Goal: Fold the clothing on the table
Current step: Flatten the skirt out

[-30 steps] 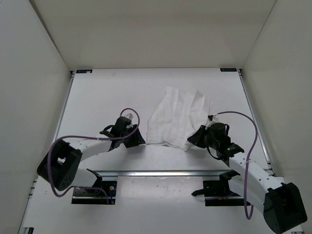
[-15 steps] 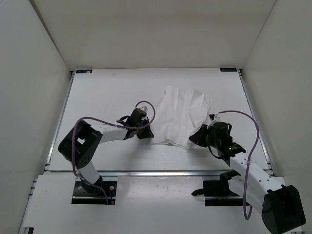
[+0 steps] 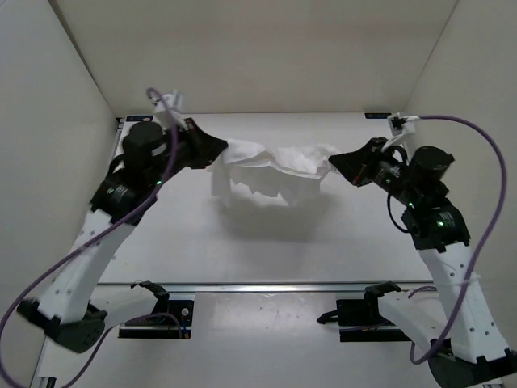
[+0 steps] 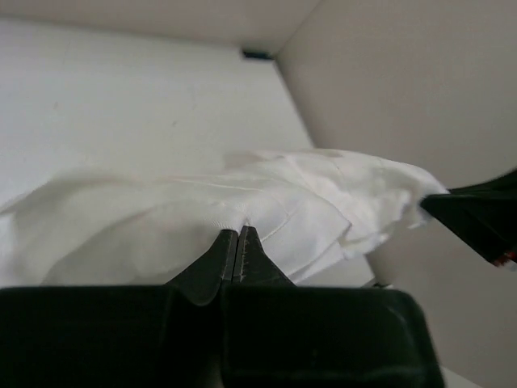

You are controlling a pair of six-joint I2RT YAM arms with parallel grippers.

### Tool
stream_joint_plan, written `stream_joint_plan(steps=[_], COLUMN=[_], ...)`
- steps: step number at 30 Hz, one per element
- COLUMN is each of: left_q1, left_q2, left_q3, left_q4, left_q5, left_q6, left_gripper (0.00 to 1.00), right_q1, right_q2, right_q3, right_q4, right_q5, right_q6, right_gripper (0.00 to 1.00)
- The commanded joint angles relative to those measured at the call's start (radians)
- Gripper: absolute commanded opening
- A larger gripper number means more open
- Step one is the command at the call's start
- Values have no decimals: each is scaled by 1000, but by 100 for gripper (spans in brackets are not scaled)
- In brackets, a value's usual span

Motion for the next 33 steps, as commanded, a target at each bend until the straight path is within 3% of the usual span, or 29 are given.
stream_joint_plan(steps=[1, 7, 9, 13, 17, 19, 22, 25, 30, 33], left_q1=[19, 185, 225, 280, 346, 360, 354, 337, 295, 254], left_q2=[-137, -173, -130, 50, 270, 385, 448, 389, 206, 125], left_q3=[66, 23, 6, 110, 375, 579, 721, 587, 43, -247], left_q4=[-215, -215, -206, -210, -245, -313, -379, -325, -108, -11], left_q5=[25, 143, 166, 172, 189, 189, 179, 154, 157, 119], left_q6=[29, 59, 81, 148, 179, 191, 210, 224, 199, 169], left_gripper=[0, 0, 0, 0, 0, 0, 0, 0, 0, 0], right_q1=[9, 38, 48, 63, 107, 107, 81, 57, 17, 31], right_q2=[-45, 57, 132, 350, 594, 666, 705, 667, 575, 496], right_q3=[108, 111, 137, 270, 591, 737, 813, 693, 238, -40], right_q4=[-127, -58, -23, 26, -71, -139, -165, -136, 63, 175], right_q5=[-111, -171, -197, -219, -104, -95, -101, -110, -142, -78], right_q6=[-27, 10, -3, -41, -131, -148, -150, -139, -72, 2], right_gripper=[0, 0, 0, 0, 0, 0, 0, 0, 0, 0])
